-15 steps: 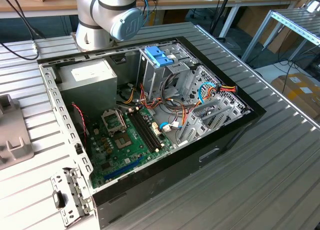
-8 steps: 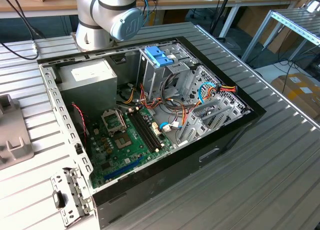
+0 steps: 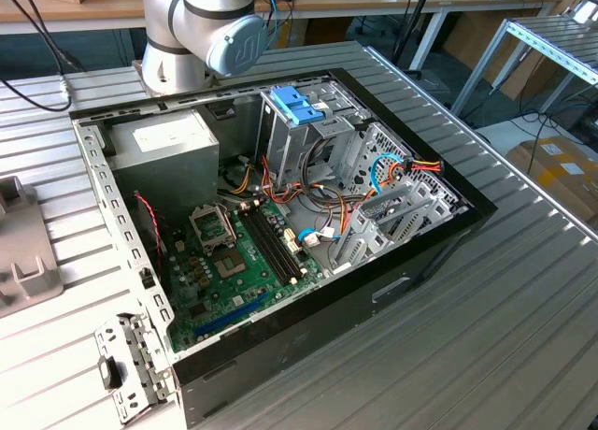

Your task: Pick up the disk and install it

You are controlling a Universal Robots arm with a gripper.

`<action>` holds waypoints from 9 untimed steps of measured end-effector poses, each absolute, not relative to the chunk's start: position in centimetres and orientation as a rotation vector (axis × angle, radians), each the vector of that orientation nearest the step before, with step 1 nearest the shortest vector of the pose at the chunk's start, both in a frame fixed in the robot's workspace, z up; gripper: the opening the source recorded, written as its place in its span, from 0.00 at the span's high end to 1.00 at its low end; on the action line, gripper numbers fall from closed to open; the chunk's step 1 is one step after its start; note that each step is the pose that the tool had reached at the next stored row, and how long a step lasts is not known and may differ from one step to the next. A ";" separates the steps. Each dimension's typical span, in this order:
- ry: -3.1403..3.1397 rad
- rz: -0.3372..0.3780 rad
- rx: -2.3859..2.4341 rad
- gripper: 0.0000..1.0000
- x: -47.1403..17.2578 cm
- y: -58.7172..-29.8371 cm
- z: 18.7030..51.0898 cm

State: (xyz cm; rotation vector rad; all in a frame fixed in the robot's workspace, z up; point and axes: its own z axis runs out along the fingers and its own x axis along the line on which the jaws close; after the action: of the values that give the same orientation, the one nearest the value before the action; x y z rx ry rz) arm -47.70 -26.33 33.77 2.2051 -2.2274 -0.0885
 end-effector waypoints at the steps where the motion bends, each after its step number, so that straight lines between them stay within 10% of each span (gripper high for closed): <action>1: -2.228 -0.090 2.206 0.63 -47.7 -26.3 33.8; 9: -2.230 -0.095 2.208 0.63 -47.7 -26.3 34.2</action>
State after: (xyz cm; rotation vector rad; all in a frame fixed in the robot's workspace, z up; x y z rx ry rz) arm -47.70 -26.33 34.16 2.2077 -2.2296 -0.0945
